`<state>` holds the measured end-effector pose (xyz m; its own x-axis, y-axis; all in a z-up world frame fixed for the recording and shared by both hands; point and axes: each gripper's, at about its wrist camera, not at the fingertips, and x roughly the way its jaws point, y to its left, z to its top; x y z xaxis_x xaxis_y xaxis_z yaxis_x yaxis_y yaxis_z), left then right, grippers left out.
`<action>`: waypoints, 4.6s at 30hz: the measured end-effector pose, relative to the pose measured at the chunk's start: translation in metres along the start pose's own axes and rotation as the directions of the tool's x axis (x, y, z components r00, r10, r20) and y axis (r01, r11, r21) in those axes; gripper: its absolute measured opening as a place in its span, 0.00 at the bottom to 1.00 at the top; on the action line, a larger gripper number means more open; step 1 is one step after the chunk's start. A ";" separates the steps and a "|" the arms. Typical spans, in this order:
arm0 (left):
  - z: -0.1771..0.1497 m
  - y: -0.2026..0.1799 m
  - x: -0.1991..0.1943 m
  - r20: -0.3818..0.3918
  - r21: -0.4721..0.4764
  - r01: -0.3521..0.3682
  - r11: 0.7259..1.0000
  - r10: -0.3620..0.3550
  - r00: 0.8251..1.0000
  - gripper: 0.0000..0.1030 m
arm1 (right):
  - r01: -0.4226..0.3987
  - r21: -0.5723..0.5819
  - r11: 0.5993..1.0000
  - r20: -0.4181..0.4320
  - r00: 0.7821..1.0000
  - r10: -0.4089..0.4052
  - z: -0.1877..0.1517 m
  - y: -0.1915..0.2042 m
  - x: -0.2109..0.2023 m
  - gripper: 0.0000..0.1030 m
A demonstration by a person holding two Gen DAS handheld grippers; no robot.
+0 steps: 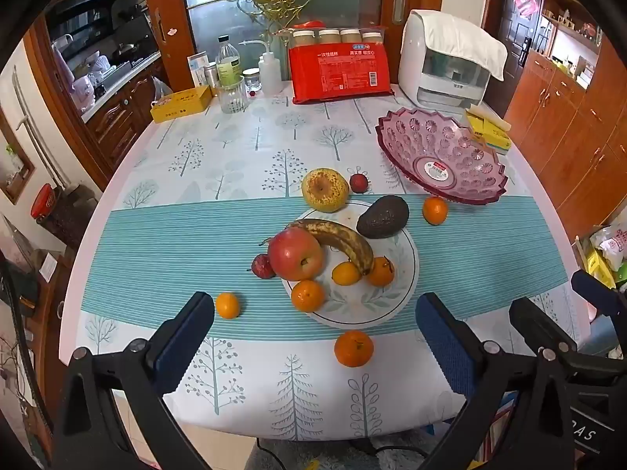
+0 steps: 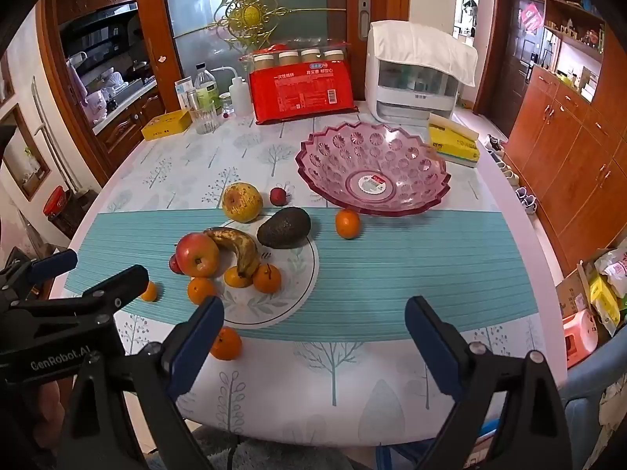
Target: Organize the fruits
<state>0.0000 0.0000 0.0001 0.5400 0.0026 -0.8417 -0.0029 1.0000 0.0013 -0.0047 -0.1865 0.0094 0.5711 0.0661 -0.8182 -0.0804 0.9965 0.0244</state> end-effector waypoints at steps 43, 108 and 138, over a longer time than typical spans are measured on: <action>0.024 -0.010 0.006 0.010 0.007 0.017 1.000 -0.017 1.000 0.99 | 0.117 -0.026 0.993 0.070 0.991 -0.115 0.022 -0.017 0.007 0.92; 0.037 0.013 -0.024 0.061 -0.028 0.020 0.999 -0.018 0.998 0.99 | 0.067 -0.038 0.997 0.133 0.989 -0.061 0.041 0.012 -0.027 0.92; 0.053 0.097 0.063 -0.078 0.135 0.150 0.979 -0.140 0.987 0.99 | 0.135 0.150 0.979 -0.056 0.990 -0.128 0.037 0.054 0.041 0.92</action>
<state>0.0779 0.0971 -0.0242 0.4675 -0.1374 -0.8732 0.1919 0.9801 -0.0515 0.0449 -0.1281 -0.0012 0.5299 -0.0645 -0.8456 0.1209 0.9927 0.0000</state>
